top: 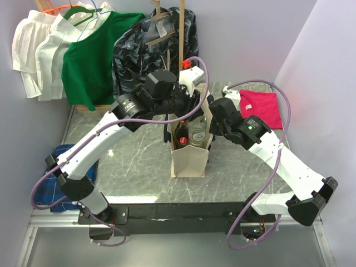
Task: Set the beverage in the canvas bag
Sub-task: Place the drink in the canvas bag.
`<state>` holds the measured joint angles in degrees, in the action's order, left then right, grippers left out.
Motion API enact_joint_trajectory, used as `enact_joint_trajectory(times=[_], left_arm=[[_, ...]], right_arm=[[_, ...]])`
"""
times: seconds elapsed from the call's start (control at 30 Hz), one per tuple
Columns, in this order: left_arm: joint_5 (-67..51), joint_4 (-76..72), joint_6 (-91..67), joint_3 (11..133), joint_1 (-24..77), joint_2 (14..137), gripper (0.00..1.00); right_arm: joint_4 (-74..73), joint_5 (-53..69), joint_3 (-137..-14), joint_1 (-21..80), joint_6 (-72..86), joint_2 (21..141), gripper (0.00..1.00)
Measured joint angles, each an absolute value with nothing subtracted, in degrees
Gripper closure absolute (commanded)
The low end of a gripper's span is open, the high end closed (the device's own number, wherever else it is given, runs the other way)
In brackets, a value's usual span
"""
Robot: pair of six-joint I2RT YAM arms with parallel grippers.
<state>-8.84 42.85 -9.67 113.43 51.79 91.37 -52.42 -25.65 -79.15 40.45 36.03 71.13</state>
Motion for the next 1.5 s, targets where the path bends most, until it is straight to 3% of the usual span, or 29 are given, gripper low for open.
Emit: enact_joint_trajectory(times=[0.9, 1.5], left_arm=[[-8.3, 32.1, -10.5, 93.2, 55.2, 89.2, 0.99], [-3.9, 27.6, -11.9, 89.1, 57.0, 86.7, 0.99]], right_arm=[[-53.8, -26.5, -79.2, 40.3, 36.2, 70.4, 1.00], [-53.4, -27.3, -76.6, 39.9, 36.8, 67.7, 1.00]])
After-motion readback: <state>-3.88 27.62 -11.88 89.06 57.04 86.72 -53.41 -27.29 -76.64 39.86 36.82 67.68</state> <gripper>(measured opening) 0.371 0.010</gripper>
